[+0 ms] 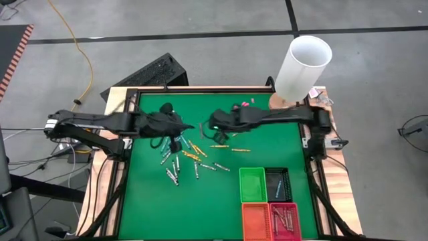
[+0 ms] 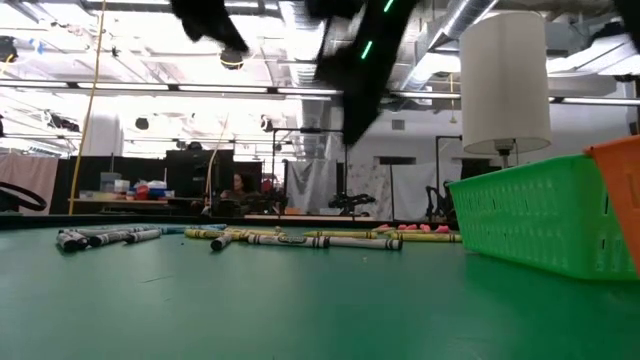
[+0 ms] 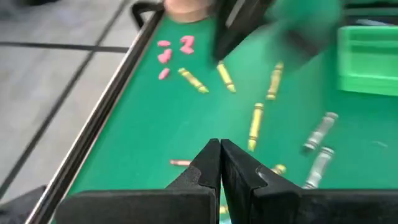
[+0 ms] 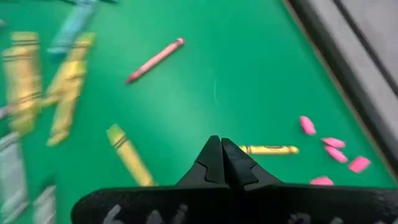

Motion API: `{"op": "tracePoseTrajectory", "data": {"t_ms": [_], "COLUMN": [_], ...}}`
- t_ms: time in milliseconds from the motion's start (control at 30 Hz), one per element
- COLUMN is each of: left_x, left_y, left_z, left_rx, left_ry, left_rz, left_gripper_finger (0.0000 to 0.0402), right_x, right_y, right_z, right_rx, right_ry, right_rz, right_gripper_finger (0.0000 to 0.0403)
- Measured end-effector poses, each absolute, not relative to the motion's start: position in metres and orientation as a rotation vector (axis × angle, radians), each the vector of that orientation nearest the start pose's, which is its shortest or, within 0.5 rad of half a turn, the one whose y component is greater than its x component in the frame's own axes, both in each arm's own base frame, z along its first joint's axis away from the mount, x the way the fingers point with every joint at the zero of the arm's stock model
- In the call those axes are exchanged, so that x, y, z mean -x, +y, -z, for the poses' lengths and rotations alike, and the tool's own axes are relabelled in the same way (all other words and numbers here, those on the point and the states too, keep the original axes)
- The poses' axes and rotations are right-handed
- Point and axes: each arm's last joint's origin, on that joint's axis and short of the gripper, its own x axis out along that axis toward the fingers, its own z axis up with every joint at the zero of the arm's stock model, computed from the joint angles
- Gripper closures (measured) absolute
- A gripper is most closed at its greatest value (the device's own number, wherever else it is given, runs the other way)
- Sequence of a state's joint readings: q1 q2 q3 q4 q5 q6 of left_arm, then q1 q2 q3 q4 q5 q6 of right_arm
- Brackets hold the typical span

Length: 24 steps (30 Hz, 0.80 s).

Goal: Sort crayons
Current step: Put the brown crayon into the red bin

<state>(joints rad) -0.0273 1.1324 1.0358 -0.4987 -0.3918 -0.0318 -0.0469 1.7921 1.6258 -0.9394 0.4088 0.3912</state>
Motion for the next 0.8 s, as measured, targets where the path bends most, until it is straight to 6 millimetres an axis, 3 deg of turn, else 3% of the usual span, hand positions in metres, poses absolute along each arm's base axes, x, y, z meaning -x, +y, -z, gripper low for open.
{"op": "tracePoseTrajectory", "data": {"t_ms": [133,233,367,467,600,800], "left_x": [-0.248,-0.257,-0.273,-0.288,-0.314,-0.348], "left_y": [0.019,0.033,0.044,0.048,0.051,0.064], "left_z": [-0.275,-0.243,-0.223,-0.212,-0.204,-0.190], "left_rx": [0.019,0.138,0.308,0.281,0.369,0.421], "left_ry": [0.564,0.596,0.578,0.628,0.647,0.728], "left_rz": [-0.511,-0.516,-0.655,-0.703,-0.688,-0.718], "left_gripper_finger": [0.0392,0.0374,0.0346,0.0330,0.0312,0.0272], "right_x": [-0.310,-0.256,-0.191,-0.154,-0.125,-0.112], "right_y": [0.003,0.021,0.038,0.045,0.053,0.063], "right_z": [-0.355,-0.393,-0.426,-0.439,-0.447,-0.450], "right_rx": [-0.087,-0.099,-0.190,-0.240,-0.262,-0.228], "right_ry": [0.931,0.832,0.690,0.601,0.502,0.457], "right_rz": [0.632,0.652,0.612,0.565,0.510,0.425], "right_gripper_finger": [0.0403,0.0403,0.0403,0.0403,0.0403,0.0403]}}
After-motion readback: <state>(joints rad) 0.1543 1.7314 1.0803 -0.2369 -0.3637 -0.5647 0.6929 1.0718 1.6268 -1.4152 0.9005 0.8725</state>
